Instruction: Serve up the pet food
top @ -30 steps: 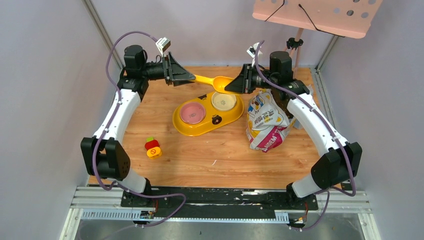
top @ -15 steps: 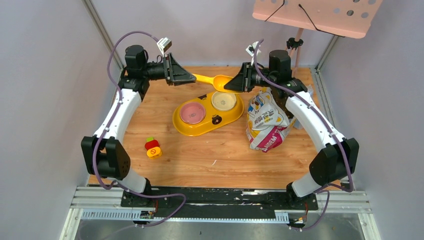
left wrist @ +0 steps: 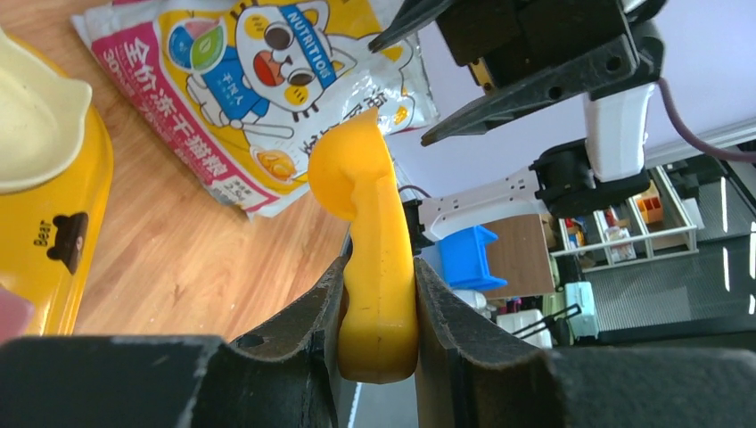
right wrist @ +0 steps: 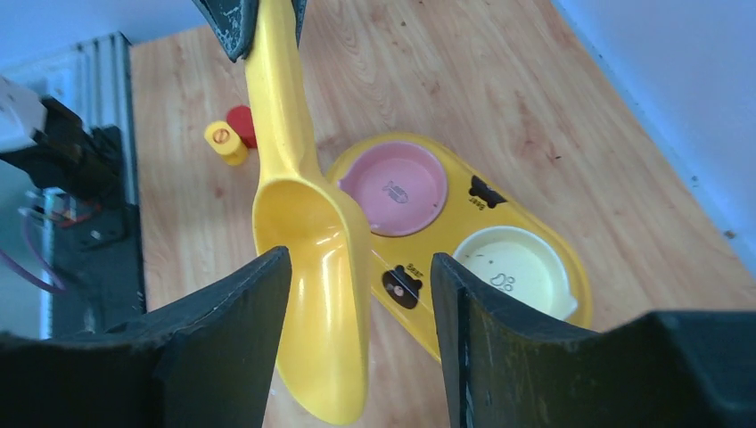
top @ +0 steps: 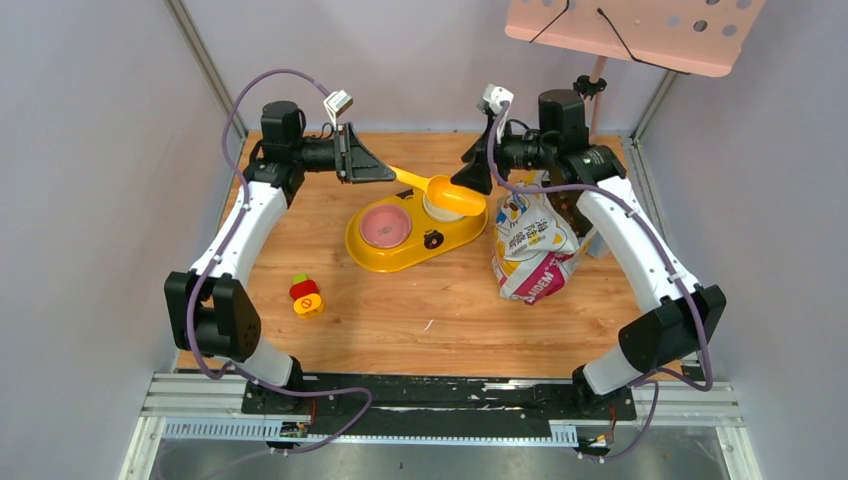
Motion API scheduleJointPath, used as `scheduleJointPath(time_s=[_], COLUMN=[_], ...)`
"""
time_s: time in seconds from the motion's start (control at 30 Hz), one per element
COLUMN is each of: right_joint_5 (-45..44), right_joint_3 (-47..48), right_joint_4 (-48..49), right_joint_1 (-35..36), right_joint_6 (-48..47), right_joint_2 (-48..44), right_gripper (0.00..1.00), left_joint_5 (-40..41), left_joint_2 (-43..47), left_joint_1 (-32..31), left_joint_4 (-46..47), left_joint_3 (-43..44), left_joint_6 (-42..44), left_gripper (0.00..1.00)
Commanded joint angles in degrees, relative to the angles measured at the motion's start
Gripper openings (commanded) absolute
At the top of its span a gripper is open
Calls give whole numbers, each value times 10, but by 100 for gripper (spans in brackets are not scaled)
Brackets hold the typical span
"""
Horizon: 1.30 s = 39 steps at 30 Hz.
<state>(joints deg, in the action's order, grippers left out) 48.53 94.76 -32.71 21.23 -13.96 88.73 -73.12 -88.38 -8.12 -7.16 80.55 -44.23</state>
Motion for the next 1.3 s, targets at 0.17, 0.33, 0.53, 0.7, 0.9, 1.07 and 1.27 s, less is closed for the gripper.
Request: scheduleJointPath(time_s=[0.17,0.33,0.53,0.7,0.9,1.07,1.27], right_joint_5=[-92,-99,-121,-116,-204,-227,-250], right_joint_3=[-45,-48,-50,-74,-99,-120,-113], right_joint_4=[-39,-37,-10,36,93,133,150], right_joint_1=[75,91,102,104,114,114,115], right_joint_6=[-245,-264,-220,-83,69,167,179], right_joint_2=[-40,-35,-28,-40,-45,-53,-45], right_gripper=[56,44,0,0,0,0,0], left_joint_5=[-35,-47,2,94,75,79,66], left_joint_2=[57,67,73,86,51,31,12], left_joint_1=[-1,-1,-1,-1,-8,-17,-18], left_joint_4=[-40,-39,-44,-13,32,49,38], left_joint_3=[-23,-31,-31,-40,-24,-3,20], left_joint_6=[52,54,65,71,10,-24,-42], left_gripper=[0,0,13,60,61,62,62])
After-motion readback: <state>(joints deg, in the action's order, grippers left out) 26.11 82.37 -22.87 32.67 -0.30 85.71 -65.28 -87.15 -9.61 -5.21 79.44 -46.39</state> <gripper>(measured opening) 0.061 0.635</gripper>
